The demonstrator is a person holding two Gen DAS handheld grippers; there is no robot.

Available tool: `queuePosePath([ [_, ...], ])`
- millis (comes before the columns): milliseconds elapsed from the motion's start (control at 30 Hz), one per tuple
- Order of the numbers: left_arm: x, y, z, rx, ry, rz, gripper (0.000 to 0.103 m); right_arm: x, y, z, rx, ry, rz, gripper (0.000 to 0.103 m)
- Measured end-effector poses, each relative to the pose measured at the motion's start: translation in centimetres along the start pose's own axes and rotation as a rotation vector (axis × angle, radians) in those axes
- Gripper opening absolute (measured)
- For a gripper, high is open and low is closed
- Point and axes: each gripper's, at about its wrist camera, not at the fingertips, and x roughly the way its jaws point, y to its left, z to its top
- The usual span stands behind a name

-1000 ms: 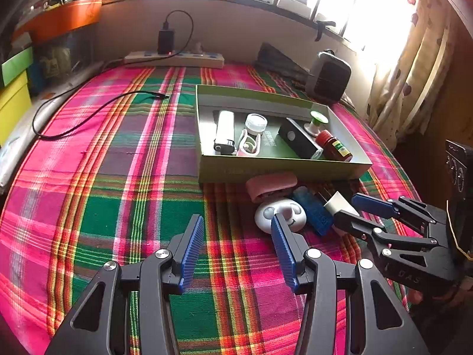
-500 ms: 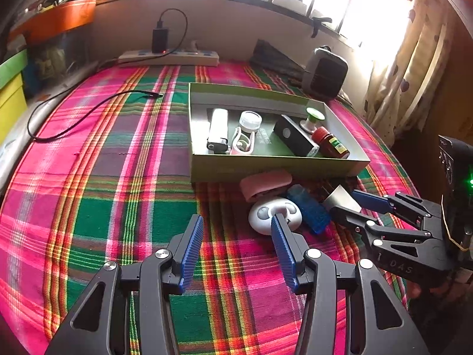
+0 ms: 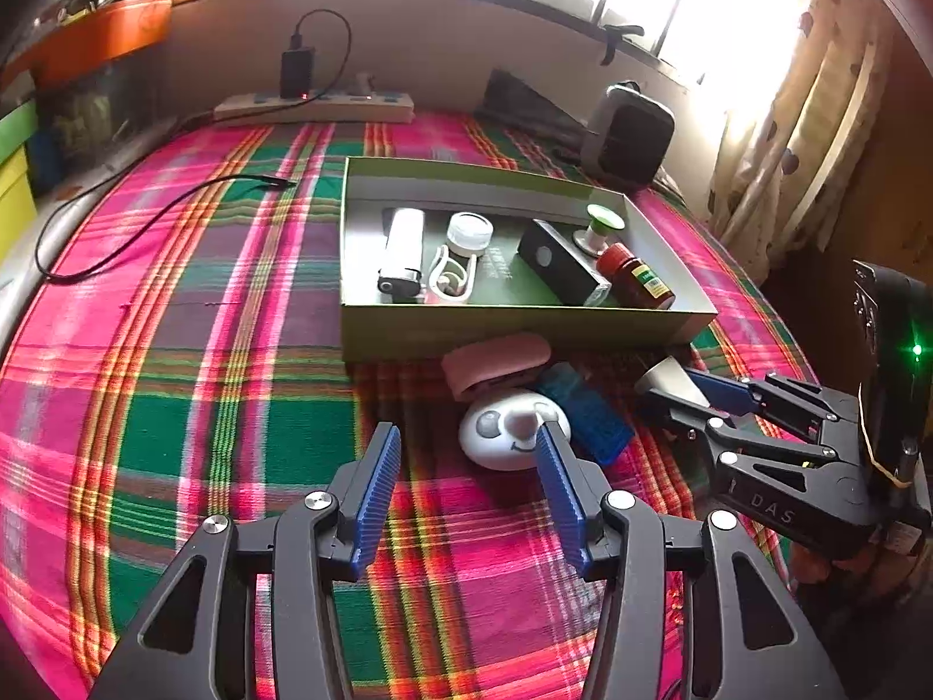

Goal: Organize rigid objects
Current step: 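Grasp the white-and-grey round toy with the left tool while the right tool grasps the white charger, then lift the round toy with the left tool while the right tool lifts the white charger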

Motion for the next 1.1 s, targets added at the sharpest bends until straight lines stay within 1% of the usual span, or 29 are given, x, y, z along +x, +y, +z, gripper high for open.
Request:
queuePosePath([
  [33, 0.1, 0.0, 0.1, -0.006, 0.003, -0.003, 0.049, -0.1, -0.1, 0.0, 0.0, -0.001, -0.003, 0.035],
  [100, 0.4, -0.2, 0.2, -0.01, 0.01, -0.008, 0.049, -0.2, -0.2, -0.2, 0.0, -0.004, -0.013, 0.035],
  [200, 0.7, -0.4, 0.3, -0.005, 0.018, 0.007, 0.049, -0.4, -0.6, -0.4, 0.012, -0.009, -0.002, 0.035],
  [300, 1.2, -0.6, 0.6, -0.015, 0.029, -0.005, 0.049, -0.6, -1.1, -0.6, 0.023, -0.012, 0.005, 0.035],
  [500, 2.1, -1.2, 0.8, -0.011, 0.048, 0.0, 0.05, -1.2, -1.5, -0.9, 0.032, -0.024, 0.014, 0.035],
  [667, 2.2, -1.7, 0.8, 0.003, 0.047, 0.014, 0.05, -1.2, -1.7, -0.9, 0.042, -0.03, 0.019, 0.035],
  [833, 2.3, -1.5, 0.8, -0.011, 0.036, 0.017, 0.05, -1.4, -1.7, -1.0, 0.046, -0.035, 0.026, 0.035],
  [1000, 2.2, -1.8, 0.7, 0.004, 0.031, 0.031, 0.05, -1.4, -1.8, -1.0, 0.051, -0.033, 0.029, 0.035],
  [1100, 2.1, -1.7, 0.6, 0.0, 0.025, 0.023, 0.045, -1.3, -1.8, -1.0, 0.049, -0.033, 0.028, 0.035],
])
